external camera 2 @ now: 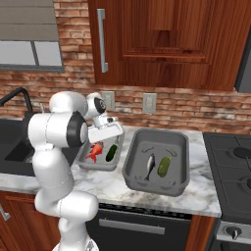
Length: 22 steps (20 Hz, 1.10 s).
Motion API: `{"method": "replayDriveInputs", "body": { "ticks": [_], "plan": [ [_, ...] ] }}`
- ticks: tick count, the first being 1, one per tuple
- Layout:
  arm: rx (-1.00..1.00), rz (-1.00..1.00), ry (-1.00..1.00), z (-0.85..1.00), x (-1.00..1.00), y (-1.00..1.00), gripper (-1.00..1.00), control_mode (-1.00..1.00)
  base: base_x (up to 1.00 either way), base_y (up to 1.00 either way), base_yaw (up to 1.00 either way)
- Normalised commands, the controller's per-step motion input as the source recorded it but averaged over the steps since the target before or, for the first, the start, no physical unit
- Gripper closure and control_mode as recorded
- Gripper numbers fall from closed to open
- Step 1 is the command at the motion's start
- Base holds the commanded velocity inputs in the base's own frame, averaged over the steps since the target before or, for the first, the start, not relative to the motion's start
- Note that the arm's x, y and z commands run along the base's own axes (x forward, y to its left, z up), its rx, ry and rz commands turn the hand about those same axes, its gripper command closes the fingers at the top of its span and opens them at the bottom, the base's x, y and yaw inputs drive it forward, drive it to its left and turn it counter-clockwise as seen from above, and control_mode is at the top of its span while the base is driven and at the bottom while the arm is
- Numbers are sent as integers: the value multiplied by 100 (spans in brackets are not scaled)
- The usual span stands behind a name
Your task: Place one cucumber and one fish in each tupperware on the nearby counter, to pack two identical lunches.
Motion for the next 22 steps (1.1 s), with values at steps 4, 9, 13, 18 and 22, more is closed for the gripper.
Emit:
{"method": "replayDriveInputs", "body": {
  "ticks": [4,9,13,18,22],
  "plan": [
    [-2,0,-7,28,-39,22,-100,-100,0,0,0],
    [-6,0,-7,25,-69,36,-100,-100,0,0,0],
    [-4,0,-6,55,-76,25,-100,-100,0,0,0],
    [-5,-1,-10,56,-93,20,-100,-100,0,0,0],
    [-5,0,-19,46,-100,18,-100,-100,0,0,0]
  ]
}}
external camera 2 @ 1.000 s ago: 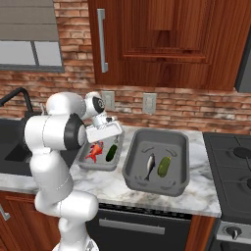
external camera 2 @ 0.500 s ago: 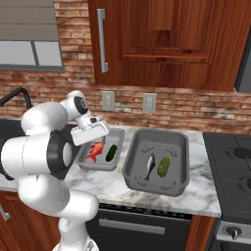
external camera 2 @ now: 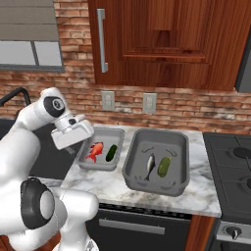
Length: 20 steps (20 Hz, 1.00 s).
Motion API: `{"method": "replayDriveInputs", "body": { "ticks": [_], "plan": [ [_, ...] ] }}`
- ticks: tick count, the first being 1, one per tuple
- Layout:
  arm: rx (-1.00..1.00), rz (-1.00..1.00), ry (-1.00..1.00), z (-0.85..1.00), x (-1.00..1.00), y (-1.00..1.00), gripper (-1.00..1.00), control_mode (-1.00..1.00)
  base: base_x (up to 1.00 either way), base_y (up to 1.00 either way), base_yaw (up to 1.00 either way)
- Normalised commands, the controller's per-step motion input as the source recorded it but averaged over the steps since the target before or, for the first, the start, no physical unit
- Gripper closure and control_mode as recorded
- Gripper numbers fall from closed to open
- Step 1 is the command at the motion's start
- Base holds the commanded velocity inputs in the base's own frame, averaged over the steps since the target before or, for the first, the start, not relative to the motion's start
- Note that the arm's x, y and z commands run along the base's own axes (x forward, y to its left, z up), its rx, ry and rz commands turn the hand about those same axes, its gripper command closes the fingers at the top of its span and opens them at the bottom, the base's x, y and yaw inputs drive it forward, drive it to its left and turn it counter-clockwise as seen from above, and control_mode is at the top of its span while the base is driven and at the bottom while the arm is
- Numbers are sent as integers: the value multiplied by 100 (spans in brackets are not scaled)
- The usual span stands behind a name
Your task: Place one cucumber and one fish in each tupperware on the nearby counter, to pack two identical lunches.
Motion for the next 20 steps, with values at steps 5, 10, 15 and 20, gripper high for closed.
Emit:
{"method": "replayDriveInputs", "body": {
  "ticks": [5,10,15,20],
  "plan": [
    [-2,-1,-22,63,-100,4,-100,-100,0,0,0],
    [-4,-3,-27,48,-100,3,-100,-100,0,0,0],
    [-12,-3,-39,35,-100,42,-100,-100,0,0,0],
    [-12,0,-48,57,-78,63,-100,-100,0,0,0]
  ]
}}
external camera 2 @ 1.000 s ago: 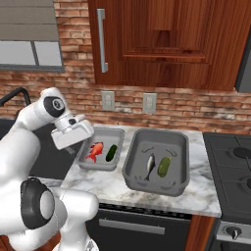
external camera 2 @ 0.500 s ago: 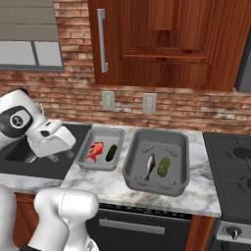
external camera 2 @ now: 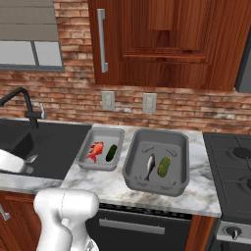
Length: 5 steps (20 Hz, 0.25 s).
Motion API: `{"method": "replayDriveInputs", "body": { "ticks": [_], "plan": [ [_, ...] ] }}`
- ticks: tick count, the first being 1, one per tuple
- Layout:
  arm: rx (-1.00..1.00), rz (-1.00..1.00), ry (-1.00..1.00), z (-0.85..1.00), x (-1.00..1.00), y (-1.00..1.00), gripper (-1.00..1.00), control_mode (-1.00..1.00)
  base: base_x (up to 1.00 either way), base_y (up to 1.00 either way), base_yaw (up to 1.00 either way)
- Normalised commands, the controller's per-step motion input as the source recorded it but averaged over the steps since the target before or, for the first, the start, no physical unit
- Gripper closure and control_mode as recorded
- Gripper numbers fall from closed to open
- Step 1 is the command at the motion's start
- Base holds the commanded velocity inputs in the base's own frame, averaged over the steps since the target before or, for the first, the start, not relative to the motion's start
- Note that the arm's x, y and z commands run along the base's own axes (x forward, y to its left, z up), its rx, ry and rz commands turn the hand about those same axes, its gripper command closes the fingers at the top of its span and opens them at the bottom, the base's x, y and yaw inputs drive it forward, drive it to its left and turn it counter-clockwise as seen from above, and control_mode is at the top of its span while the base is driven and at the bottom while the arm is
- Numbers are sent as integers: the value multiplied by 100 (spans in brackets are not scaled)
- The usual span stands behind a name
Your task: Place one cucumber and one fish in each tupperware on the nearby counter, to pack two identical lunches.
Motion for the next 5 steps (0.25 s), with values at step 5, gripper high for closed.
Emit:
{"method": "replayDriveInputs", "body": {
  "ticks": [5],
  "plan": [
    [-8,0,-43,62,-34,61,-100,-100,0,0,0]
  ]
}}
